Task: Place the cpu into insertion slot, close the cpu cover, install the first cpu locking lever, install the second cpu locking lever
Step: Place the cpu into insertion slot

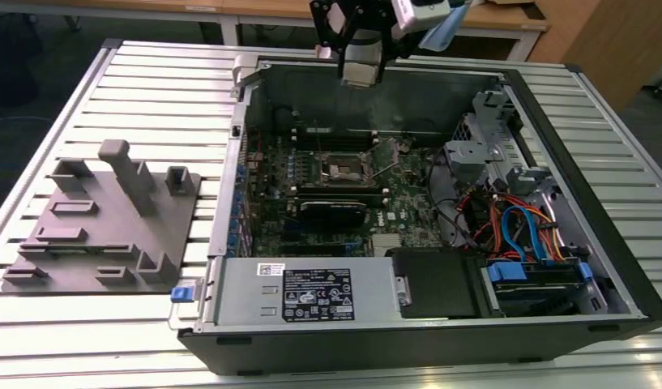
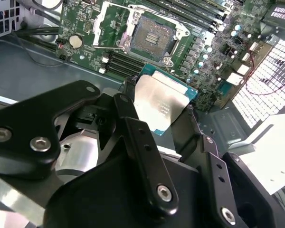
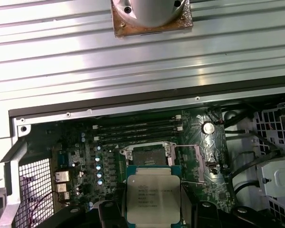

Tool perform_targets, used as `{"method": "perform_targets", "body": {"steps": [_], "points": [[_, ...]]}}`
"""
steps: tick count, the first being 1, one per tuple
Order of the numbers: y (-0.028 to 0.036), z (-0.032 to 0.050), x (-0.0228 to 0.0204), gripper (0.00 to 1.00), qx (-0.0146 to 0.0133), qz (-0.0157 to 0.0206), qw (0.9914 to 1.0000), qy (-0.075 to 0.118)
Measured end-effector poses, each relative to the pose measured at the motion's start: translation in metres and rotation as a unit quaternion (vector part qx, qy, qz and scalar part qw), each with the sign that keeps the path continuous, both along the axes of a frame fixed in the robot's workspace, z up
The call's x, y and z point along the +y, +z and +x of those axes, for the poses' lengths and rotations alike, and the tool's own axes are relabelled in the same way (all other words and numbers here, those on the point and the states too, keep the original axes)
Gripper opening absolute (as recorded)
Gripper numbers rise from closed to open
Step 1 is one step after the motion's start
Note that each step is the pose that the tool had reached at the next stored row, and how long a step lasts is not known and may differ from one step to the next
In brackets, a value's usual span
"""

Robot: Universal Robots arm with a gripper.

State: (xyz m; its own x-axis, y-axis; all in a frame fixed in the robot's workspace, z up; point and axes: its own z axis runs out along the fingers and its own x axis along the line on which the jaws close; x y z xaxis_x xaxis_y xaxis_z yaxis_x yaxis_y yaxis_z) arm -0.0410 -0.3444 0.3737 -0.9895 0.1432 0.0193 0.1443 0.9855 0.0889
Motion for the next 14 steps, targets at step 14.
{"method": "perform_targets", "body": {"steps": [14], "points": [[-0.0012,0.0000,0.0000,0.54,0.0000,0.0000,0.99726,-0.074]]}}
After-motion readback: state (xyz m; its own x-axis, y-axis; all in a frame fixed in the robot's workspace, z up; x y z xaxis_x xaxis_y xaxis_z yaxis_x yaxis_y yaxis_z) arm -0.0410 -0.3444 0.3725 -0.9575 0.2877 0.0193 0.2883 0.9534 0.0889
